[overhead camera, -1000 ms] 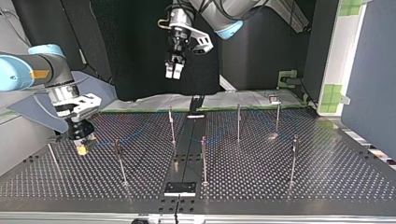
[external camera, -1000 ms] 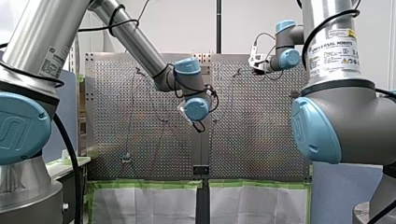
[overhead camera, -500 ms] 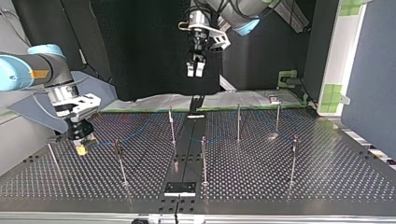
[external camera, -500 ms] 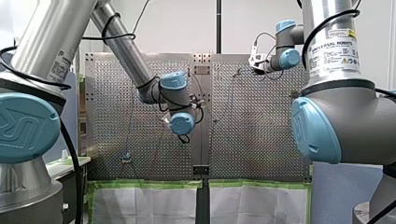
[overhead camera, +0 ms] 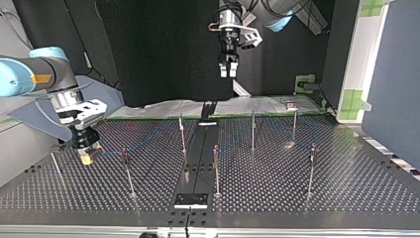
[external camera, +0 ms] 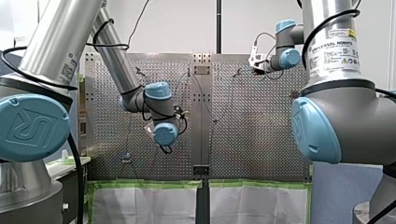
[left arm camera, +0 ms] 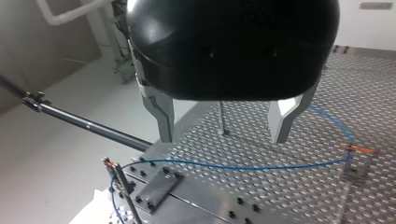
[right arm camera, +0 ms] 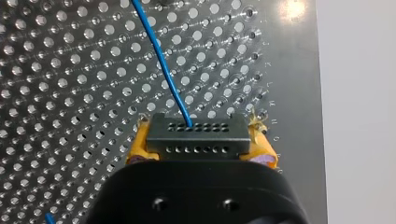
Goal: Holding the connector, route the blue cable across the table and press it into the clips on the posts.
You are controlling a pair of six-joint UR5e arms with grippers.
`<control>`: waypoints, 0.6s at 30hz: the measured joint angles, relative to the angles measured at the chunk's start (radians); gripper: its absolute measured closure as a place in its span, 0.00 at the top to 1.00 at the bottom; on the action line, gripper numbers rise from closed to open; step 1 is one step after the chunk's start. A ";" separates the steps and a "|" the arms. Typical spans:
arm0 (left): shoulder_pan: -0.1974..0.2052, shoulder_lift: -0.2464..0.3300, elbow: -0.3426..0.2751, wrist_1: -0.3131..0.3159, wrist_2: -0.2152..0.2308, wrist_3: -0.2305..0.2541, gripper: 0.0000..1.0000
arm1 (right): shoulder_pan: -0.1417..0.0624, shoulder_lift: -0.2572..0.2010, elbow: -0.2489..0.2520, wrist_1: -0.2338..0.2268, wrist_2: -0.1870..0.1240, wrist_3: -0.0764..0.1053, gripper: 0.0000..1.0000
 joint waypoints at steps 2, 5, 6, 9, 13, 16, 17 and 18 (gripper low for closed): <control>0.000 0.000 -0.022 0.000 -0.001 0.000 1.00 | 0.000 0.000 0.000 0.003 0.000 -0.002 0.00; 0.002 0.000 -0.053 0.000 -0.001 0.000 1.00 | 0.000 -0.001 0.000 0.006 0.000 -0.004 0.00; 0.003 0.000 -0.063 0.000 -0.001 0.000 1.00 | 0.000 -0.001 0.000 0.007 0.000 -0.004 0.00; 0.004 0.000 -0.094 0.000 -0.001 0.000 1.00 | 0.000 -0.001 0.000 0.008 0.000 -0.005 0.00; 0.005 0.000 -0.132 0.000 -0.002 0.000 1.00 | 0.000 -0.001 0.000 0.010 0.001 -0.005 0.00; 0.004 -0.001 -0.147 0.000 -0.002 0.000 1.00 | 0.001 -0.001 0.000 0.010 0.001 -0.005 0.00; 0.004 -0.001 -0.149 0.000 -0.002 0.000 1.00 | 0.001 -0.001 0.000 0.011 0.001 -0.005 0.00; 0.004 -0.001 -0.151 0.000 -0.002 0.000 1.00 | 0.001 -0.001 0.000 0.011 0.001 -0.005 0.00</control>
